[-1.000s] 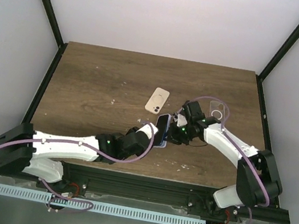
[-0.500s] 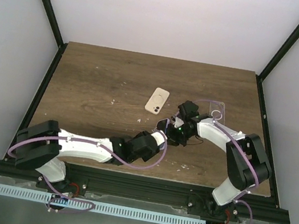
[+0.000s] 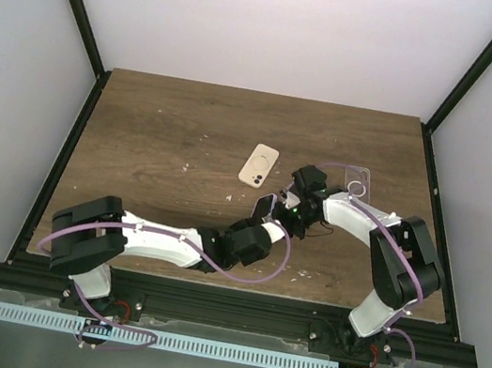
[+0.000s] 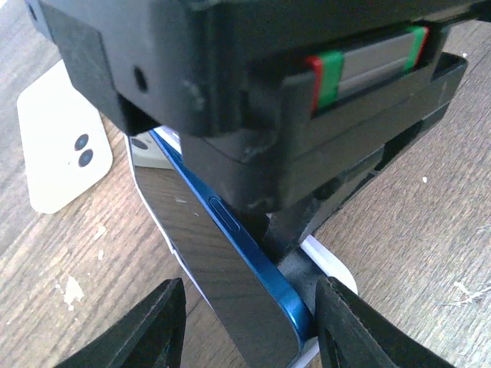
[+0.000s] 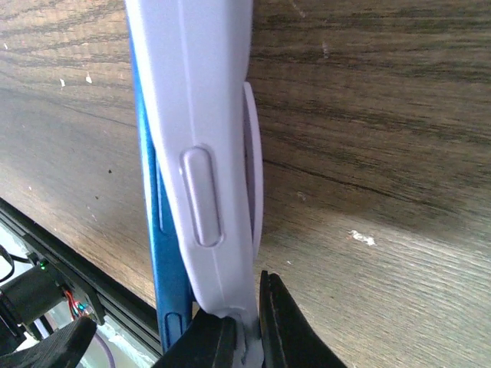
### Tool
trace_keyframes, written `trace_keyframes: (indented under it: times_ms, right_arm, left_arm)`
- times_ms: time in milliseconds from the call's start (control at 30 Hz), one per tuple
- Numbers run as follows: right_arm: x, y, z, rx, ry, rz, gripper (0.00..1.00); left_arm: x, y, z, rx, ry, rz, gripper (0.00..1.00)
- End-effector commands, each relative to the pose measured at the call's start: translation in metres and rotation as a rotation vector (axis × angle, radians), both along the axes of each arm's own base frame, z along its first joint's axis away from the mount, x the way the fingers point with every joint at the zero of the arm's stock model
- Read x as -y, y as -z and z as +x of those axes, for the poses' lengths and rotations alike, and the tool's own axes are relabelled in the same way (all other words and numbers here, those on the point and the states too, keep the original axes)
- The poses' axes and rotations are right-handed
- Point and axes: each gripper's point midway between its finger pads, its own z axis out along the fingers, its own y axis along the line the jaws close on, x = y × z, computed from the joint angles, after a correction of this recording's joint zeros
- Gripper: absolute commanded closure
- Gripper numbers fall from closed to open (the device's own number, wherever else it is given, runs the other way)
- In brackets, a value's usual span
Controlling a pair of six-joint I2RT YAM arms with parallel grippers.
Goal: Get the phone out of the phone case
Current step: Remove the phone case from the phone.
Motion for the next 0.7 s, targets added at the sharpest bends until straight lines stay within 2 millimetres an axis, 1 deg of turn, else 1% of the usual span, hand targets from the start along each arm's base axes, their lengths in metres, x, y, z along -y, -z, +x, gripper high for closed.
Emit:
trace_keyframes:
  times_ms: [0, 167, 300, 500, 567, 667]
  right_arm:
    - [-0.019, -0.012, 0.012, 0.037, -0.018, 0.074, 0.99]
    - [-0.020, -0.013, 0.011, 0.034, -0.024, 0.085, 0.99]
    - [-0.021, -0.013, 0.010, 0.033, -0.029, 0.096, 0.99]
    - [-0.022, -0.014, 0.007, 0.032, -0.039, 0.111, 0.99]
    - [-0.022, -0.014, 0.006, 0.030, -0.041, 0.115, 0.99]
    - [-0.022, -0.013, 0.006, 0.029, -0.041, 0.114, 0.99]
  left_arm:
    - [-0.004, 0.000, 0.002, 0.088, -0.004, 0.087, 0.53]
    - [-0.013, 0.011, -0.001, 0.164, 0.000, 0.213, 0.56]
    - [-0.019, 0.018, 0.003, 0.200, -0.011, 0.271, 0.62]
    - [-0.021, 0.022, 0.007, 0.238, -0.020, 0.299, 0.62]
    - [-0.021, 0.025, 0.007, 0.238, -0.011, 0.305, 0.67]
    - [-0.020, 0.027, 0.007, 0.235, -0.009, 0.306, 0.72]
